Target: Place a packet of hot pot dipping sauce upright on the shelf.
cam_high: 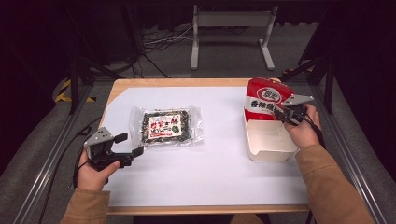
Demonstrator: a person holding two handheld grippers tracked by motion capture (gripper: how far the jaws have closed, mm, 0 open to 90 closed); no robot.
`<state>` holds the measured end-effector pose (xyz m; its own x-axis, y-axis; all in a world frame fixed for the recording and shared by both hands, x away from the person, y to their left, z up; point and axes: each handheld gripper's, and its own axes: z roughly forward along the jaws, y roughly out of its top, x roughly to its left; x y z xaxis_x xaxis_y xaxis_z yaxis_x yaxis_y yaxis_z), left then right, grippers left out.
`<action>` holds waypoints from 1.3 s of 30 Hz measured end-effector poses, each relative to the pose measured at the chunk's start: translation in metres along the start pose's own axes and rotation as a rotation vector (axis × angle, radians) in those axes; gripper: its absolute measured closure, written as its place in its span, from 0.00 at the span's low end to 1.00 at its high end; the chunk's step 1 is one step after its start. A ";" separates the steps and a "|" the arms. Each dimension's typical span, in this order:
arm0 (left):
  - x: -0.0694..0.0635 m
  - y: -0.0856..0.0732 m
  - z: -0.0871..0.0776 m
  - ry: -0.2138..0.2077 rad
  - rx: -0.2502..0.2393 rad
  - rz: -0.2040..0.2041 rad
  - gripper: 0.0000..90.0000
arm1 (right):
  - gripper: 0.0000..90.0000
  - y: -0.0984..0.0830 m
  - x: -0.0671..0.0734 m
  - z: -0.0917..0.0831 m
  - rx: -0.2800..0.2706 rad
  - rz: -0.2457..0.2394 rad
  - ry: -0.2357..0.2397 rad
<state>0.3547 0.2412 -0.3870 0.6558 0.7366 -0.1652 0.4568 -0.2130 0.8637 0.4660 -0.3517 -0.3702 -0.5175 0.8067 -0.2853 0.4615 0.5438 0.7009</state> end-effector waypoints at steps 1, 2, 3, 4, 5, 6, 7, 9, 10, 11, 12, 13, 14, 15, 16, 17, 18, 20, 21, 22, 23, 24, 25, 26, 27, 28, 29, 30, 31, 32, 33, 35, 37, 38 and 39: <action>0.001 0.000 0.000 0.010 0.004 -0.001 0.12 | 0.97 0.000 -0.001 -0.001 -0.004 0.005 0.002; 0.001 -0.001 0.000 0.018 0.009 -0.004 0.10 | 0.95 -0.001 -0.002 -0.002 -0.011 0.012 0.001; 0.002 -0.001 0.001 0.025 0.007 -0.006 0.08 | 0.93 -0.002 -0.003 -0.002 -0.019 0.019 0.002; 0.003 -0.001 0.001 0.035 0.008 -0.004 0.07 | 0.92 -0.002 -0.004 -0.003 -0.024 0.024 0.002; 0.003 -0.001 0.001 0.036 0.003 -0.006 0.06 | 0.91 -0.004 -0.005 -0.004 -0.038 0.033 0.004; 0.004 -0.002 0.001 0.028 -0.003 0.016 0.04 | 0.89 -0.004 -0.005 -0.005 -0.043 0.039 0.003; 0.004 -0.002 0.001 0.027 -0.004 0.016 0.02 | 0.86 -0.005 -0.006 -0.006 -0.050 0.036 0.001; 0.004 -0.001 0.002 0.039 -0.003 0.016 0.02 | 0.80 -0.006 -0.006 -0.007 -0.060 0.035 0.000; 0.003 -0.001 0.002 0.048 -0.001 0.013 0.02 | 0.76 -0.007 -0.006 -0.008 -0.067 0.037 0.003; 0.003 -0.001 0.003 0.050 -0.001 0.008 0.02 | 0.71 -0.007 -0.006 -0.009 -0.073 0.042 0.008; 0.004 -0.001 0.003 0.053 0.002 0.008 0.02 | 0.68 -0.008 -0.006 -0.010 -0.079 0.044 0.005; 0.004 -0.001 0.003 0.053 0.006 0.012 0.02 | 0.65 -0.008 -0.006 -0.013 -0.092 0.046 -0.002; 0.005 -0.001 0.004 0.053 0.010 0.012 0.02 | 0.62 -0.009 -0.006 -0.015 -0.107 0.051 -0.005; 0.005 -0.001 0.004 0.054 0.012 0.001 0.02 | 0.59 -0.009 -0.007 -0.018 -0.122 0.060 -0.006; 0.006 -0.001 0.004 0.061 0.013 0.004 0.02 | 0.55 -0.010 -0.007 -0.020 -0.132 0.065 -0.011; 0.006 -0.001 0.004 0.064 0.014 -0.004 0.02 | 0.53 -0.011 -0.007 -0.024 -0.144 0.068 -0.021; 0.006 -0.001 0.004 0.069 0.013 -0.008 0.03 | 0.52 -0.011 -0.007 -0.026 -0.149 0.069 -0.025; 0.006 -0.001 0.003 0.082 -0.002 0.002 0.05 | 0.50 -0.014 -0.008 -0.035 -0.168 0.079 -0.029; 0.005 -0.001 0.003 0.086 -0.012 0.002 0.06 | 0.49 -0.015 -0.008 -0.037 -0.174 0.081 -0.028; 0.005 -0.001 0.003 0.084 -0.024 -0.005 0.07 | 0.49 -0.017 -0.008 -0.041 -0.181 0.084 -0.028; 0.005 0.000 0.004 0.074 -0.029 -0.013 0.08 | 0.49 -0.018 -0.008 -0.046 -0.187 0.087 -0.028; 0.005 0.000 0.004 0.071 -0.029 -0.008 0.10 | 0.49 -0.019 -0.008 -0.051 -0.197 0.092 -0.027; 0.005 0.000 0.004 0.072 -0.031 -0.001 0.12 | 0.49 -0.020 -0.007 -0.054 -0.203 0.094 -0.023; 0.005 0.001 0.005 0.069 -0.026 -0.001 0.13 | 0.48 -0.020 -0.007 -0.058 -0.211 0.098 -0.018; 0.005 0.001 0.006 0.068 -0.016 -0.002 0.13 | 0.47 -0.021 -0.006 -0.062 -0.218 0.101 -0.010; 0.005 0.002 0.007 0.072 -0.002 -0.002 0.14 | 0.47 -0.021 -0.004 -0.066 -0.225 0.106 -0.003; 0.005 0.002 0.008 0.067 0.008 -0.008 0.15 | 0.46 -0.021 -0.003 -0.069 -0.233 0.104 0.005; 0.005 0.003 0.008 0.065 0.019 -0.013 0.16 | 0.46 -0.022 -0.001 -0.073 -0.240 0.101 0.012; 0.005 0.004 0.009 0.062 0.026 -0.017 0.17 | 0.46 -0.022 0.000 -0.076 -0.251 0.097 0.019; 0.005 0.004 0.009 0.050 0.025 -0.025 0.18 | 0.46 -0.022 0.002 -0.079 -0.264 0.091 0.029; 0.004 0.005 0.009 0.033 0.020 -0.027 0.19 | 0.46 -0.023 0.004 -0.082 -0.278 0.088 0.038; 0.003 0.007 0.008 0.030 0.007 -0.015 0.19 | 0.48 -0.023 0.009 -0.089 -0.292 0.091 0.059; 0.004 0.009 0.007 0.038 0.007 -0.001 0.18 | 0.49 -0.024 0.012 -0.092 -0.295 0.098 0.068; 0.003 0.009 0.007 0.042 0.005 0.005 0.18 | 0.52 -0.025 0.018 -0.099 -0.306 0.116 0.100; 0.003 0.010 0.006 0.049 0.007 0.009 0.18 | 0.52 -0.025 0.018 -0.099 -0.306 0.116 0.100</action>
<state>0.3650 0.2376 -0.3821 0.6301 0.7649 -0.1335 0.4550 -0.2245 0.8617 0.3736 -0.3736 -0.3280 -0.5497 0.8241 -0.1370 0.2913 0.3428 0.8931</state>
